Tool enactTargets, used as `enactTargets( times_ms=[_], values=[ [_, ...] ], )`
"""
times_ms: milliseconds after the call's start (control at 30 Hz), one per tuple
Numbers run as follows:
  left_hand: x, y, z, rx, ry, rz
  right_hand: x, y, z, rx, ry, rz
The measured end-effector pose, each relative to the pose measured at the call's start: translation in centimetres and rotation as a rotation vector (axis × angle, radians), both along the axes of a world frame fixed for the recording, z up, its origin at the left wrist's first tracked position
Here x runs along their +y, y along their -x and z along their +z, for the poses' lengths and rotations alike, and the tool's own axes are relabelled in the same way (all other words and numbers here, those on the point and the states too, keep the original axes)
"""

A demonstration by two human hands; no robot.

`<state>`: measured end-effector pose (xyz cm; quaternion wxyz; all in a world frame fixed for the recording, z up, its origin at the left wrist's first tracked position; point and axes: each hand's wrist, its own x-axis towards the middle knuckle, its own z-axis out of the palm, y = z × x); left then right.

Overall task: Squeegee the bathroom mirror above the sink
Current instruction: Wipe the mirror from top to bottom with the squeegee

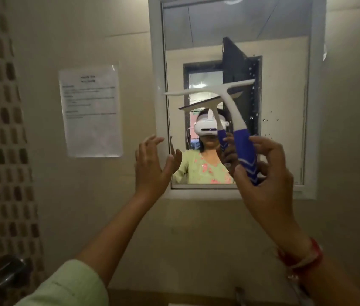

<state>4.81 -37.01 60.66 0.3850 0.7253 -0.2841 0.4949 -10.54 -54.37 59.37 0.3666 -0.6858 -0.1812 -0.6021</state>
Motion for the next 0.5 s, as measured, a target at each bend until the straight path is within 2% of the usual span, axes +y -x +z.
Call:
enactTargets(
  times_ms=[233, 333, 500],
  values=[
    [-0.3, -5.0, 4.9, 0.007, 0.04, -0.042, 0.7, 1.3, 7.5, -0.149, 0.034, -0.043],
    [-0.7, -6.8, 5.2, 0.008, 0.051, -0.082, 1.0, 0.7, 10.6, -0.165, 0.051, -0.15],
    [-2.3, -7.5, 5.0, -0.104, 0.155, -0.212, 2.0, -2.8, 14.4, -0.251, 0.039, -0.296]
  ],
)
